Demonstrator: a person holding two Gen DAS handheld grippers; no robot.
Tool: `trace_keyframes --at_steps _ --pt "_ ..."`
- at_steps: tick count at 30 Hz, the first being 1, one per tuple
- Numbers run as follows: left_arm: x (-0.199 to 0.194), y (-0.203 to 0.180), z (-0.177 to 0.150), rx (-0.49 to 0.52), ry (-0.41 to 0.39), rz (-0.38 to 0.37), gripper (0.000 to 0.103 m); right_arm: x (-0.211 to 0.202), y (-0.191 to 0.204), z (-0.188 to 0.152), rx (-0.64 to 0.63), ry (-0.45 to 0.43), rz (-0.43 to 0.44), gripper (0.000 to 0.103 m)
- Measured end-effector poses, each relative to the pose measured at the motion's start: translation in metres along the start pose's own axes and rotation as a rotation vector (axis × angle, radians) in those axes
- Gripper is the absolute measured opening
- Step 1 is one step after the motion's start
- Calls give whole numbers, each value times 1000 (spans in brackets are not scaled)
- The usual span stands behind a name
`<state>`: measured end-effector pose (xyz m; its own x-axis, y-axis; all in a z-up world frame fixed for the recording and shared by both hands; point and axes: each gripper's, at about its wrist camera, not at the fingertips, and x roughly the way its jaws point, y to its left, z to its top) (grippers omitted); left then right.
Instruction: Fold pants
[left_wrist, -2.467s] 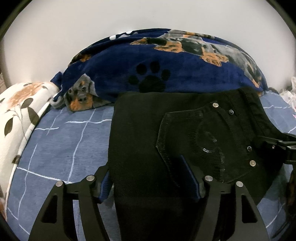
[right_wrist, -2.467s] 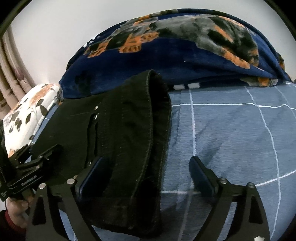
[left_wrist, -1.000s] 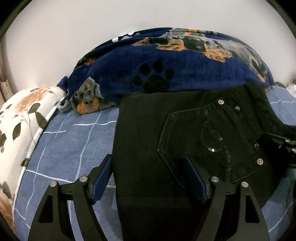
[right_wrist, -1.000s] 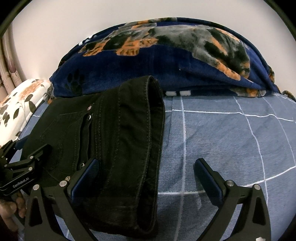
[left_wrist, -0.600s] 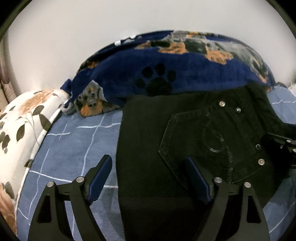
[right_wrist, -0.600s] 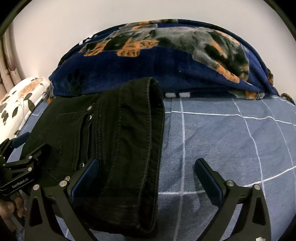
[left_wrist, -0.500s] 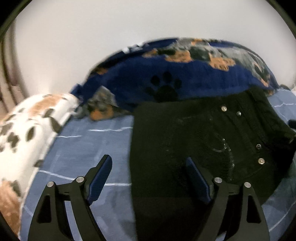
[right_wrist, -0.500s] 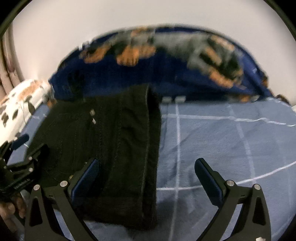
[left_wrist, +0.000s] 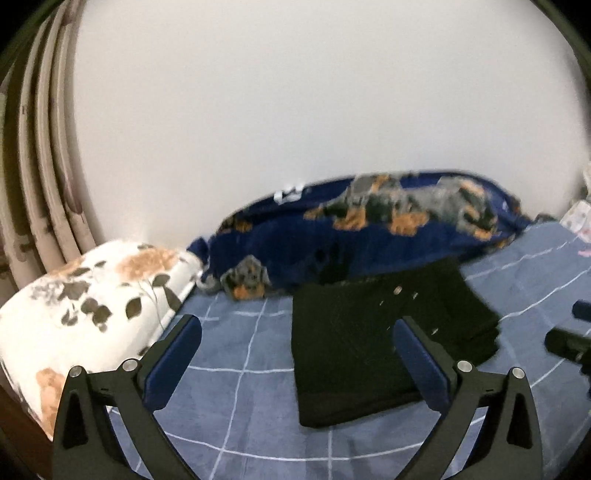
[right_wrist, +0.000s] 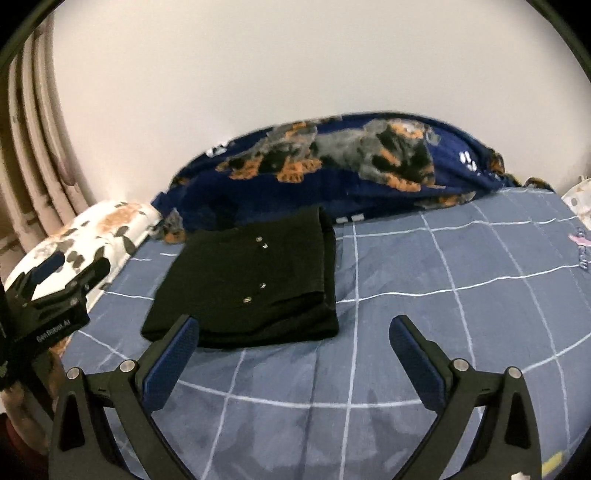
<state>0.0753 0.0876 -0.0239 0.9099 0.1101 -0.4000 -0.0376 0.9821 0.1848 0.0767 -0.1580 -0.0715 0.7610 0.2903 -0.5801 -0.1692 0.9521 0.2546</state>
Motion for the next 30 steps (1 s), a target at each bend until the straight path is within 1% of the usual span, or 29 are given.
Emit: trace_keyframes --at_steps 3,5,9,11,14,16,17,18,21,23,26,30 --pt "-31 2 14 -33 -58 16 103 -24 5 1 -25 -29 -3 102" --pt "-45 2 24 -43 -67 31 103 -37 5 4 -32 -48 0 102" --pt "-71 7 42 -97 -109 30 103 -58 2 9 -17 -83 5 103" --pt "-80 6 49 -98 -115 22 103 -64 0 11 -13 -90 1 103" --pt "-93 3 52 -102 -143 17 103 -73 -1 11 -3 -102 5 103" --pt "-105 0 51 -112 -185 49 103 -77 0 11 -13 -109 3 103" --pt "-107 -1 50 -113 -189 51 103 -79 1 10 -20 -115 -1 103" --pt "-108 -2 51 -111 -180 39 103 -80 2 10 -23 -118 -1 103" --pt "-106 -3 54 -117 -113 -43 103 -83 2 10 -22 -117 0 103" --pt "-105 -3 54 -130 -96 -55 103 -87 4 10 -21 -125 1 103" --pt "-108 -3 54 -141 -101 -68 103 -90 8 10 -36 -130 2 103" --pt "-109 -3 52 -135 -92 -66 103 -93 16 10 -58 -134 4 103"
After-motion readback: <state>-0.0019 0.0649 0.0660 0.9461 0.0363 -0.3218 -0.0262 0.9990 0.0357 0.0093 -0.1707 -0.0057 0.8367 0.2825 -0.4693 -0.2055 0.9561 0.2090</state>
